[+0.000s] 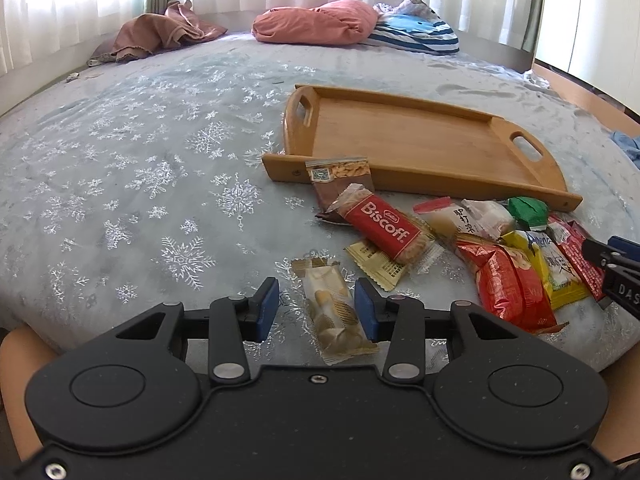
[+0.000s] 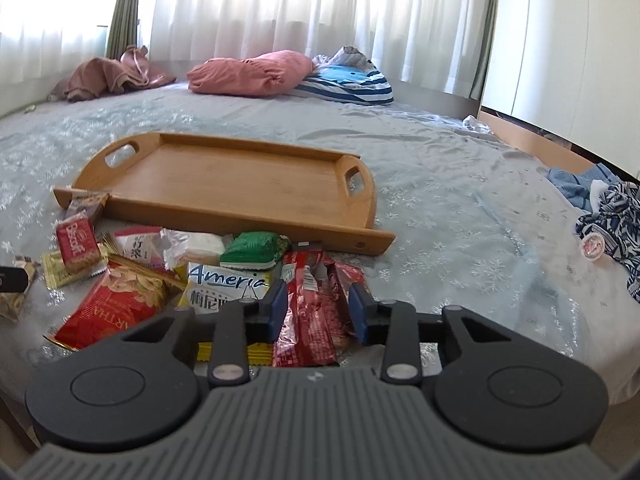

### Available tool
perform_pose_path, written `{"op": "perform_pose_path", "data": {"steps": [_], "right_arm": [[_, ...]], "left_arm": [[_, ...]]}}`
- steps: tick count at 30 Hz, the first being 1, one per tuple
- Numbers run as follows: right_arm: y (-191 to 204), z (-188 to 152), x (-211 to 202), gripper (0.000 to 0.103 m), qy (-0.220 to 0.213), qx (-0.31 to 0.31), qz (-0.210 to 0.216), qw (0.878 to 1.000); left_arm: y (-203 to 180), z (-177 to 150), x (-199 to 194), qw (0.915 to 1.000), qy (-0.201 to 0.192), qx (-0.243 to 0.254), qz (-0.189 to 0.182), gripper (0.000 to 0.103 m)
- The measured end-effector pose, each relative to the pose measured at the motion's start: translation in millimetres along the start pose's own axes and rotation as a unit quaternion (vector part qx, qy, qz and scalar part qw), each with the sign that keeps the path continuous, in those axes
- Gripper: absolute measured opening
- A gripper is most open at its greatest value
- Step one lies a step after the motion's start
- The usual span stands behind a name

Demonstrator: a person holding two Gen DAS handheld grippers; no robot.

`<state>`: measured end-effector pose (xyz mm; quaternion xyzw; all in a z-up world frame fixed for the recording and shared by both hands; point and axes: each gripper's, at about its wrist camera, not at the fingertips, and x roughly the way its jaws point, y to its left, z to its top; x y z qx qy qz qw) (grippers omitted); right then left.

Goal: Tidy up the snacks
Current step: 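Grasp the clear cookie packet with the left tool while the right tool grasps a red wafer bar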

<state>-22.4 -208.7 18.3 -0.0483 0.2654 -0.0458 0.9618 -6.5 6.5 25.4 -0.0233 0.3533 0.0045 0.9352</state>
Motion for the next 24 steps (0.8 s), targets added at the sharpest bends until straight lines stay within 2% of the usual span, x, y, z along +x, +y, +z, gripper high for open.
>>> {"op": "perform_pose_path", "data": {"steps": [8, 10, 15, 18, 24], "right_arm": [[4.2, -5.6, 14.3, 0.041, 0.012, -0.001, 0.006, 1.000], [5.7, -6.4, 16.9, 0.041, 0.012, -0.003, 0.005, 1.000], [7.5, -5.9, 21.7, 0.036, 0.008, -0.006, 0.011, 1.000], [7.0, -4.8, 23.5, 0.031, 0.008, 0.001, 0.012, 1.000], [4.4, -2.4, 15.3, 0.028, 0.000, 0.013, 0.014, 1.000]], "left_arm": [[-6.0, -3.2, 9.9, 0.9999, 0.011, 0.008, -0.008, 0.040], [-6.8, -3.1, 10.7, 0.9999, 0.009, 0.012, -0.007, 0.038], [-6.2, -1.2, 11.2, 0.9998, 0.007, 0.011, -0.012, 0.024], [-5.6, -0.8, 9.9, 0.9998, 0.006, 0.012, -0.012, 0.022], [-2.4, 0.0, 5.4, 0.9998, 0.004, 0.007, -0.016, 0.022]]}}
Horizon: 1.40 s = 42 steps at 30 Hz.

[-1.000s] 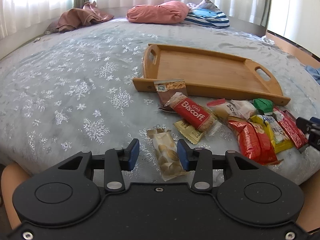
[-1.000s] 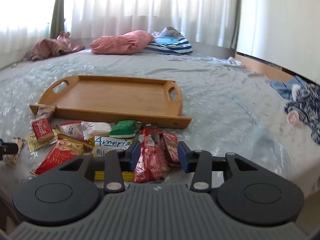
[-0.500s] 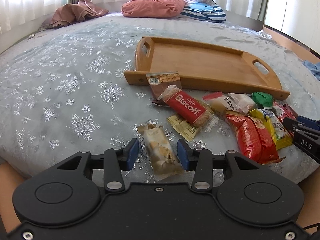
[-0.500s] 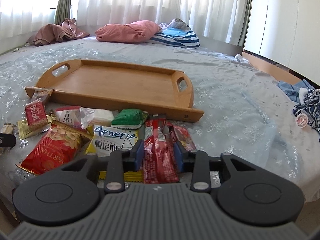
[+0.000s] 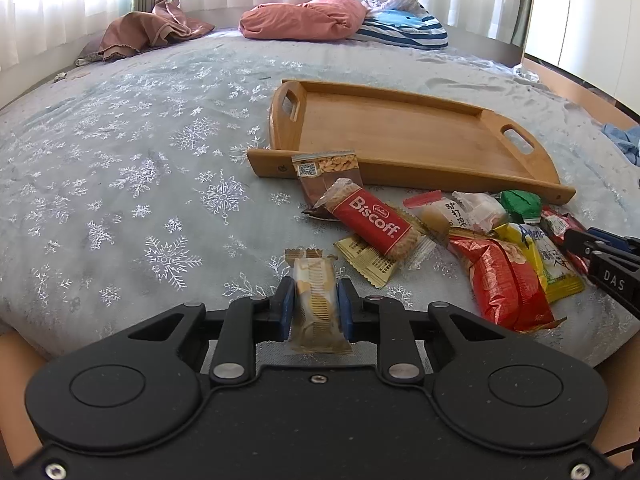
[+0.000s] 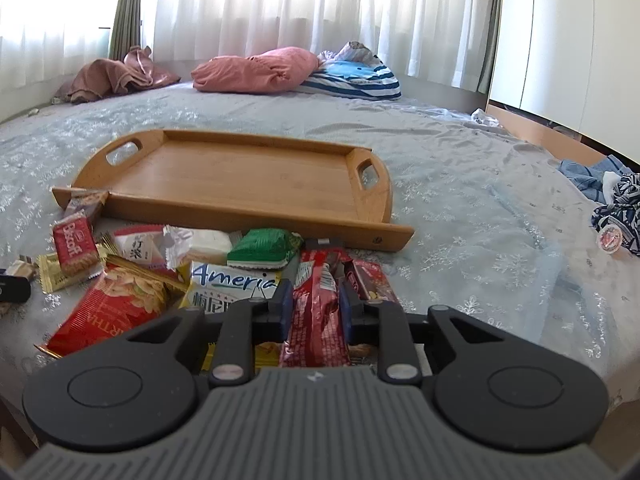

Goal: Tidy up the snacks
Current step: 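Grasp the clear cookie packet with the left tool while the right tool grasps a red wafer bar, then carry the cookie packet and red wafer bar over the wooden tray with both tools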

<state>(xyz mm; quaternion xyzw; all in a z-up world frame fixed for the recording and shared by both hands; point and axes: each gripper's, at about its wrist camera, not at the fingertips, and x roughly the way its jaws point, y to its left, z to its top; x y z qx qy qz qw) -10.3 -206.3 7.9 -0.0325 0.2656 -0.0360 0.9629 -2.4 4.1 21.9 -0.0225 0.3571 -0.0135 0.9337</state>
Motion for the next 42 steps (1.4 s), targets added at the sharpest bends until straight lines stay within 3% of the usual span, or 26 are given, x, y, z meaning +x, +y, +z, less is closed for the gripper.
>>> {"op": "perform_pose_path", "data": {"steps": [10, 16, 17, 19, 20, 25, 26, 27, 42], "right_arm": [[-2.8, 8.1, -13.3, 0.025, -0.010, 0.002, 0.000, 1.000], [-2.9, 6.6, -1.3, 0.026, 0.012, 0.002, 0.004, 1.000], [-3.4, 6.2, 1.7, 0.028, 0.016, 0.005, 0.005, 1.000], [-3.7, 5.6, 6.5, 0.044, 0.020, 0.007, 0.006, 1.000], [-3.8, 5.7, 8.5, 0.047, 0.020, 0.007, 0.005, 1.000], [-5.9, 8.1, 19.8, 0.047, 0.030, 0.013, 0.013, 0.999], [-5.2, 8.5, 22.0, 0.044, 0.032, 0.009, 0.014, 0.999], [-4.2, 8.9, 23.7, 0.032, 0.034, 0.004, 0.014, 0.999], [-9.8, 22.3, -4.0, 0.018, 0.001, 0.004, 0.014, 1.000]], "left_arm": [[-3.2, 6.9, -6.3, 0.9998, -0.010, 0.008, -0.016, 0.021], [-4.2, 11.1, -7.4, 0.9996, -0.017, 0.013, -0.018, 0.021], [-3.9, 11.8, -7.7, 0.9996, -0.018, 0.013, -0.018, 0.021], [-2.8, 13.0, -7.7, 0.9996, -0.018, 0.011, -0.019, 0.021], [-2.2, 13.7, -7.6, 0.9996, -0.018, 0.010, -0.019, 0.021], [0.0, 17.1, -7.3, 0.9996, -0.019, 0.009, -0.020, 0.021], [0.5, 17.9, -7.5, 0.9996, -0.020, 0.009, -0.021, 0.021], [1.0, 19.0, -7.4, 0.9995, -0.020, 0.008, -0.022, 0.021], [2.2, 45.3, -16.2, 0.9981, -0.042, 0.011, -0.044, 0.021]]}}
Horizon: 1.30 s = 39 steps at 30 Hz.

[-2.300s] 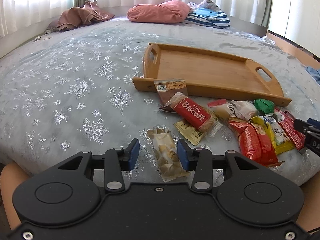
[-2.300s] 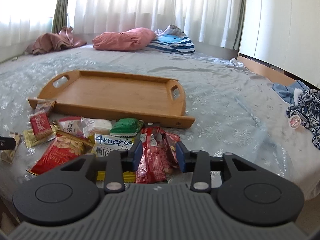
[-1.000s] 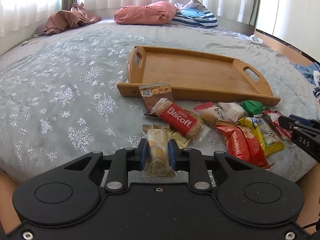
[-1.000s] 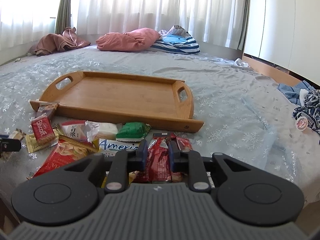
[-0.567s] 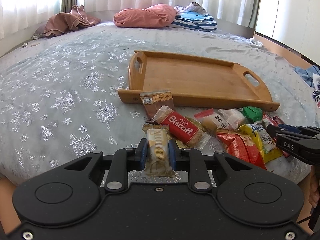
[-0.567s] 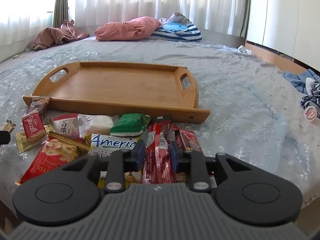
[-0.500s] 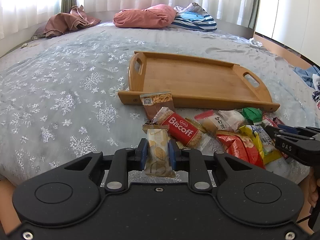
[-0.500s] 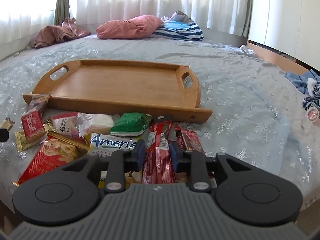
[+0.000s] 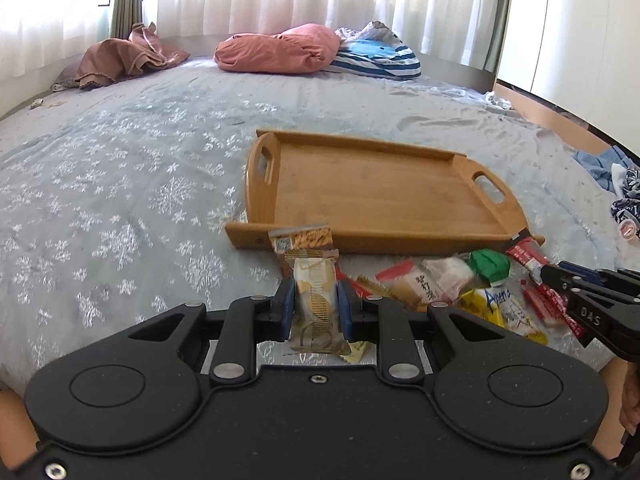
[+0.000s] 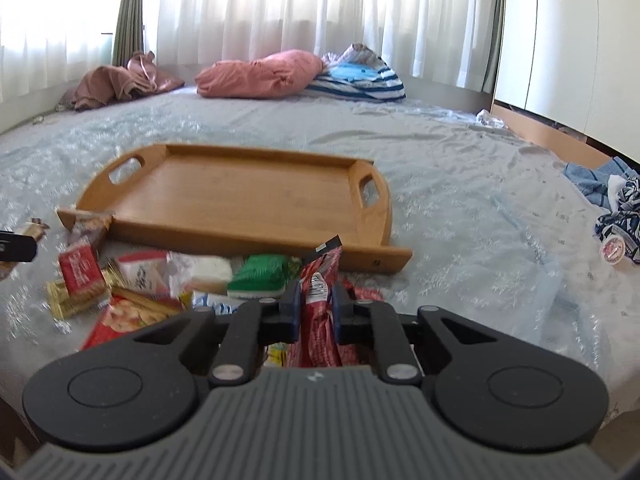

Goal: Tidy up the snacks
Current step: 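Carry the cookie packet and red wafer bar over the wooden tray with both tools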

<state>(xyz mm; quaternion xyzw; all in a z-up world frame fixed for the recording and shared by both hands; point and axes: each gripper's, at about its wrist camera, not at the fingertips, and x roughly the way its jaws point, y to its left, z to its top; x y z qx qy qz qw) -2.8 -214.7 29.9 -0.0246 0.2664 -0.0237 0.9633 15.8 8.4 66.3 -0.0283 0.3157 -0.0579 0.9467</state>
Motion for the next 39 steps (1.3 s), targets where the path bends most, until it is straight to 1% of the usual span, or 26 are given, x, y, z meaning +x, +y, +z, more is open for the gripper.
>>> {"op": "perform_pose_path", "data": {"steps": [6, 12, 15, 18, 23, 25, 28, 32, 35, 39], "right_arm": [[-2.6, 9.6, -8.4, 0.018, -0.015, 0.002, 0.006, 1.000], [-9.8, 19.0, -13.1, 0.018, -0.017, 0.029, 0.030, 0.999], [-12.4, 24.7, -12.2, 0.018, -0.019, 0.031, 0.035, 0.999], [-15.3, 31.8, -9.6, 0.018, -0.018, 0.035, 0.043, 0.998], [-21.7, 44.3, -0.6, 0.018, -0.013, 0.063, 0.061, 0.996], [-24.9, 48.3, 3.9, 0.018, -0.010, 0.075, 0.066, 0.995], [-29.7, 53.6, 13.3, 0.018, -0.003, 0.095, 0.078, 0.992], [-36.8, 58.6, 26.9, 0.018, 0.009, 0.133, 0.088, 0.987], [-44.6, 61.3, 37.7, 0.018, 0.017, 0.173, 0.109, 0.979], [-49.2, 65.8, 51.4, 0.018, 0.022, 0.205, 0.127, 0.970]], "left_arm": [[1.3, 11.7, -2.4, 0.9999, -0.009, 0.000, -0.010, 0.021], [6.0, 23.8, -3.6, 0.9997, -0.013, -0.009, -0.021, 0.021], [7.9, 28.8, -1.5, 0.9994, -0.008, -0.015, -0.031, 0.021], [6.7, 33.7, 1.3, 0.9992, -0.003, -0.011, -0.039, 0.021], [6.2, 44.6, 10.1, 0.9974, 0.017, -0.015, -0.068, 0.021], [5.1, 49.9, 14.0, 0.9973, 0.022, -0.010, -0.069, 0.021], [3.7, 59.1, 20.0, 0.9975, 0.024, -0.005, -0.067, 0.021], [4.2, 69.4, 31.7, 0.9957, 0.041, -0.013, -0.082, 0.021], [3.2, 75.2, 41.2, 0.9948, 0.050, -0.020, -0.086, 0.021], [0.1, 82.2, 54.3, 0.9941, 0.058, -0.025, -0.088, 0.021]]}}
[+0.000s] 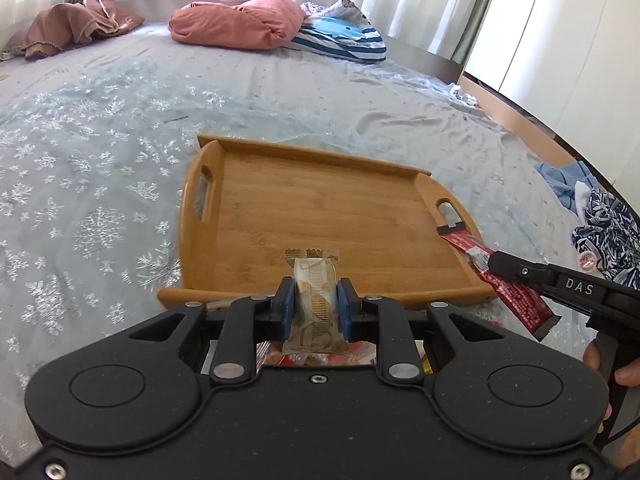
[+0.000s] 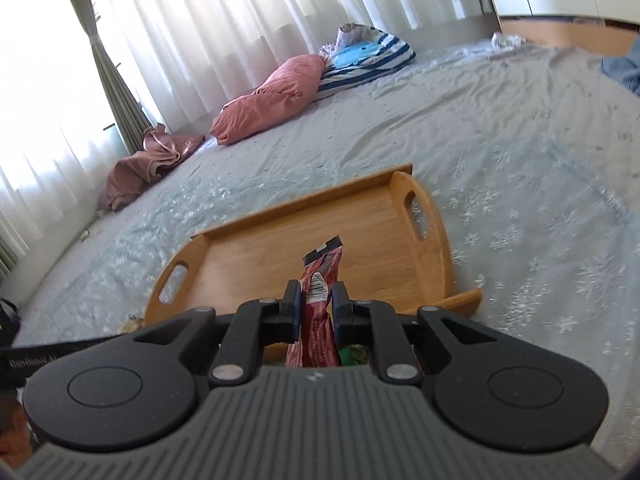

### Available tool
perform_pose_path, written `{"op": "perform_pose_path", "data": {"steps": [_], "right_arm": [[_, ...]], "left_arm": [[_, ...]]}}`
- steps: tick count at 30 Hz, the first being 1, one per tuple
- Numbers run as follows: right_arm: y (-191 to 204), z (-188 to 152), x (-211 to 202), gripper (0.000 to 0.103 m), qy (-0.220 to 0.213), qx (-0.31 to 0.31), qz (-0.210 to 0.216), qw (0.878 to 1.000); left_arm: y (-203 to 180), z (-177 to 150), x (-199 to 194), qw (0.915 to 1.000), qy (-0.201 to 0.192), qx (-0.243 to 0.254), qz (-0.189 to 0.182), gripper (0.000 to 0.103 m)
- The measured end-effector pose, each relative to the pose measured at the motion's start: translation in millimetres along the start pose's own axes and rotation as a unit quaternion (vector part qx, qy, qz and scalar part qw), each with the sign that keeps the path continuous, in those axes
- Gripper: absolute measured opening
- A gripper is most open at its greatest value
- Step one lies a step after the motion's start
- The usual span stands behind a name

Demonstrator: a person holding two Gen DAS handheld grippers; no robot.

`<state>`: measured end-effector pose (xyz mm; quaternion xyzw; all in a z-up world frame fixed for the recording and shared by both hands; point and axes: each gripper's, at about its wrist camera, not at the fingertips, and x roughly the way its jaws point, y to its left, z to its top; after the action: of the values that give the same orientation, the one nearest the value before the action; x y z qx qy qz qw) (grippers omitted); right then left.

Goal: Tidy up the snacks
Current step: 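Carry the cookie packet and red wafer bar over the wooden tray with both tools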

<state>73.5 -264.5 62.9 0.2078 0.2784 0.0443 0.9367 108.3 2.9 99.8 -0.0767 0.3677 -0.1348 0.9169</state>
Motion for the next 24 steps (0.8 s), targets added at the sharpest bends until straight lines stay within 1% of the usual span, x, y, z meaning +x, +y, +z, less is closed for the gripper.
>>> {"op": "perform_pose_path", "data": {"steps": [5, 11, 16, 20, 24], "right_arm": [[-5.2, 6.9, 16.0, 0.018, 0.004, 0.019, 0.006, 1.000], [-6.2, 10.2, 32.6, 0.018, 0.006, 0.020, 0.001, 1.000], [-12.2, 12.9, 50.0, 0.018, 0.016, 0.026, -0.008, 0.999], [-17.0, 16.9, 64.4, 0.018, 0.023, 0.033, -0.008, 0.999], [-17.4, 20.7, 78.6, 0.018, 0.024, 0.031, -0.013, 0.999]], "left_arm": [[-0.8, 9.6, 16.9, 0.9999, 0.008, -0.012, -0.003, 0.021], [-4.0, 18.8, 41.3, 0.9997, 0.022, -0.002, -0.007, 0.021], [-3.0, 30.6, 57.5, 0.9997, 0.022, -0.008, -0.009, 0.021], [-4.6, 38.4, 71.7, 0.9997, 0.023, -0.005, 0.001, 0.021], [-7.4, 42.0, 89.0, 0.9994, 0.032, 0.001, 0.014, 0.021]]}}
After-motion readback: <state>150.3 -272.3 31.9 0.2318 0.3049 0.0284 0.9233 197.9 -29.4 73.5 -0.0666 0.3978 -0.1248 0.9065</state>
